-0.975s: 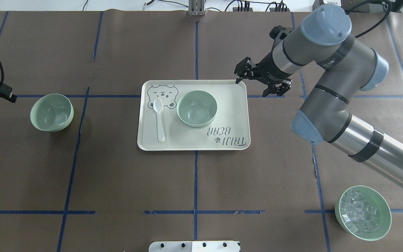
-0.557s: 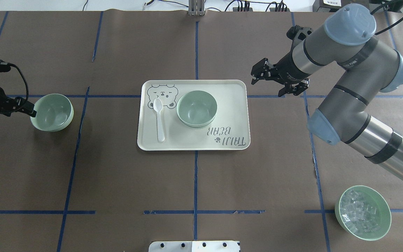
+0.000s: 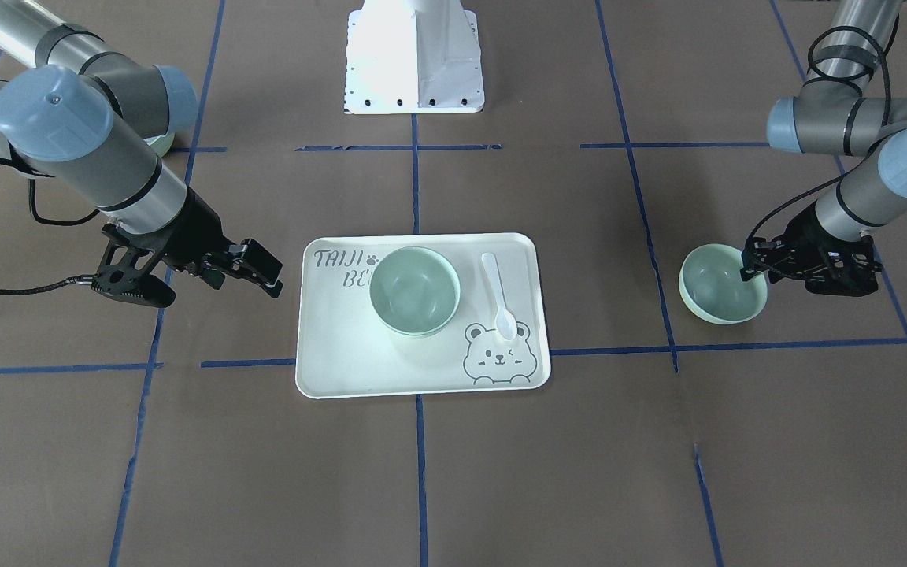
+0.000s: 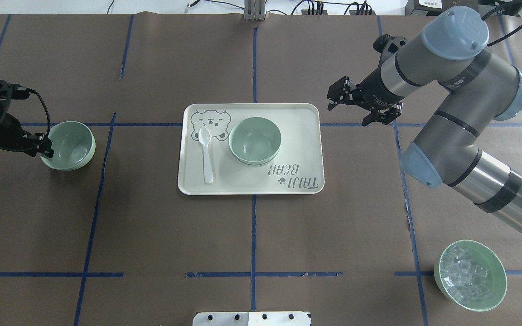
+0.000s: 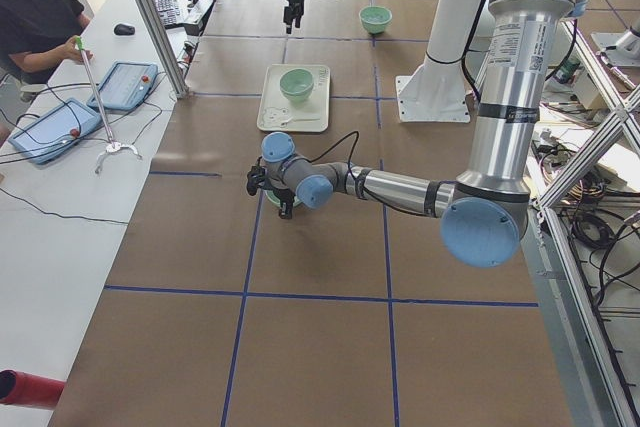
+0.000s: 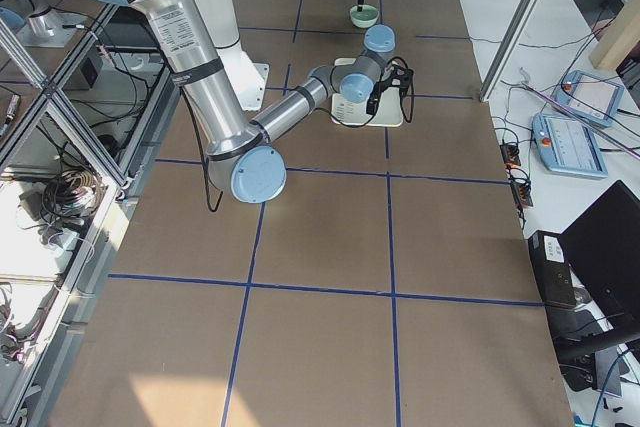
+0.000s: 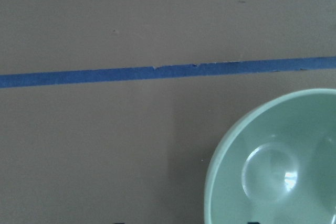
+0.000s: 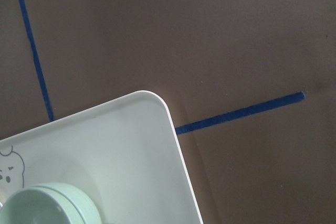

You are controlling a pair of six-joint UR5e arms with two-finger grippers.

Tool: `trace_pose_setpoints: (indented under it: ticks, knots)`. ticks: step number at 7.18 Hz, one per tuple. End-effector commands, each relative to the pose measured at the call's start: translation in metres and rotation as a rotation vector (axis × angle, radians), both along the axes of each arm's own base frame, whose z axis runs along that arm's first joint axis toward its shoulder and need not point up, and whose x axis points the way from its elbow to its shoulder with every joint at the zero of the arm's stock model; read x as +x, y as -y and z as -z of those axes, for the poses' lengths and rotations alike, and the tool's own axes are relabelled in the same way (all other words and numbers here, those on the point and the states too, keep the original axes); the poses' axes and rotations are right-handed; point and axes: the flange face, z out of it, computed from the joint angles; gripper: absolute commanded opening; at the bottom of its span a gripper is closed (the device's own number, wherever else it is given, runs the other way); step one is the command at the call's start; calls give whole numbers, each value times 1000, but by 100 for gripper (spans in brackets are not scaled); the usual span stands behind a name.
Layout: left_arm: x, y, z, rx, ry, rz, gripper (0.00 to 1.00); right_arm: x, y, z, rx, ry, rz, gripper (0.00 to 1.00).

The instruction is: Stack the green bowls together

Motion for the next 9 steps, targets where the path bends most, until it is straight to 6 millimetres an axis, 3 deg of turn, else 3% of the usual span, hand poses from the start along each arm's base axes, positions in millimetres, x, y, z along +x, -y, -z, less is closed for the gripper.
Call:
trace_pose_setpoints:
  ticks: [1,2,3,4,5,6,7,8,9]
  knots:
    - [8,8,11,9,-15,-4,0,1,-1,-4,-4,-3,0,100]
    - [12,13,24,22,-29,-5,0,1,-1,-3,-3,-2,0,100]
    - [15,12,68,18,-99,-3,0,1,-2,-2,-1,0,0,100]
    - [28,25,123,-62,-183,58,0,1,-2,-2,-1,0,0,100]
    - [55,46,204,-102,-261,124,0,5,0,-2,1,1,-2,100]
    - [115,30,266,-169,-314,110,0,23,5,-17,5,-8,6,100]
    - [193,5,326,-224,-333,96,0,57,11,-48,30,-20,49,100]
    - [222,10,356,-209,-319,150,0,98,17,-85,71,-46,76,100]
    - [235,5,367,-206,-316,140,0,126,18,-118,109,-80,103,100]
